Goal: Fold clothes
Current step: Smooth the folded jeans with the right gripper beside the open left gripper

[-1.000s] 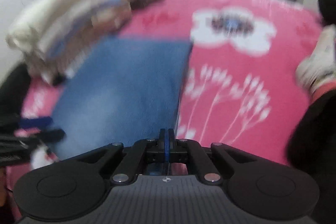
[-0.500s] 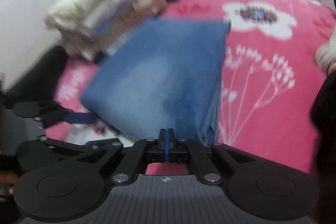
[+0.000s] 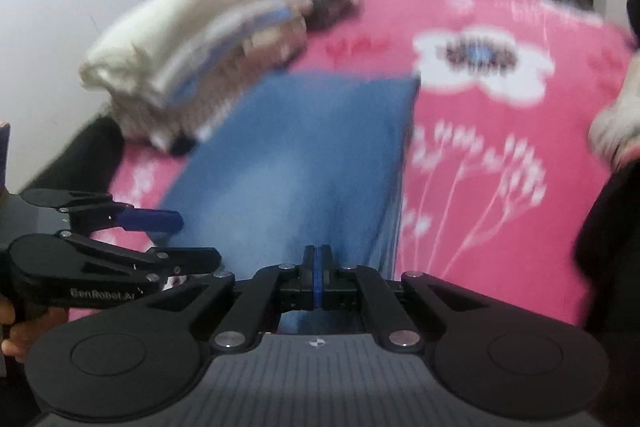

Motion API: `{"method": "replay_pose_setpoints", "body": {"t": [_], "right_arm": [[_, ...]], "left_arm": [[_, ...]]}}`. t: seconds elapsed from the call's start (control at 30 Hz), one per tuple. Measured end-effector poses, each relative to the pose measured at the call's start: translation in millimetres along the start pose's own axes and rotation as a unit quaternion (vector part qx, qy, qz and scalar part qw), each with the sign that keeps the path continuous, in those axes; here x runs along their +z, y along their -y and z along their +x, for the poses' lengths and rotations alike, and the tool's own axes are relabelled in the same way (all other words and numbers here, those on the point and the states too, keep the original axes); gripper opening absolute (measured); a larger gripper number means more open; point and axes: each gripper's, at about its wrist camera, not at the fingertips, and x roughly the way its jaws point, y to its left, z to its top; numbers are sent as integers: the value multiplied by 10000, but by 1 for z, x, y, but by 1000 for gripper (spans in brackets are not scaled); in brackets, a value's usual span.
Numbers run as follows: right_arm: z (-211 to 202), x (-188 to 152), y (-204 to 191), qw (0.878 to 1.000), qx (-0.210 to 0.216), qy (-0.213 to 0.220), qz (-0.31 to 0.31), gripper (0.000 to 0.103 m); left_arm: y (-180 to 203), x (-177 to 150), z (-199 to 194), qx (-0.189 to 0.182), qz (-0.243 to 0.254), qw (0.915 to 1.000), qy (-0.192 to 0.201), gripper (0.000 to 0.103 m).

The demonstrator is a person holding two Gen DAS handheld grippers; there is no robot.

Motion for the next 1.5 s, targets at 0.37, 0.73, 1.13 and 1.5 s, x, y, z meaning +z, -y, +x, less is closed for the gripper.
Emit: {"method": "replay_pose_setpoints", "body": {"t": [0.37, 0.73, 1.13, 1.5], "right_arm": [[8, 39, -8, 9984, -189, 395, -354, 0], [50, 72, 21, 9967, -410, 579, 390, 2], [73, 95, 38, 9883, -847, 1237, 292, 3], [104, 108, 57, 9904, -994, 746, 601, 3]], "left_arm": [[-7, 50, 0, -142, 10, 9986, 503, 61], [-12, 94, 51, -3, -197, 9998, 23, 63], [-10, 103, 72, 408, -431, 9980, -239, 65], [-4, 100, 73, 517, -297, 9980, -229, 66]]}}
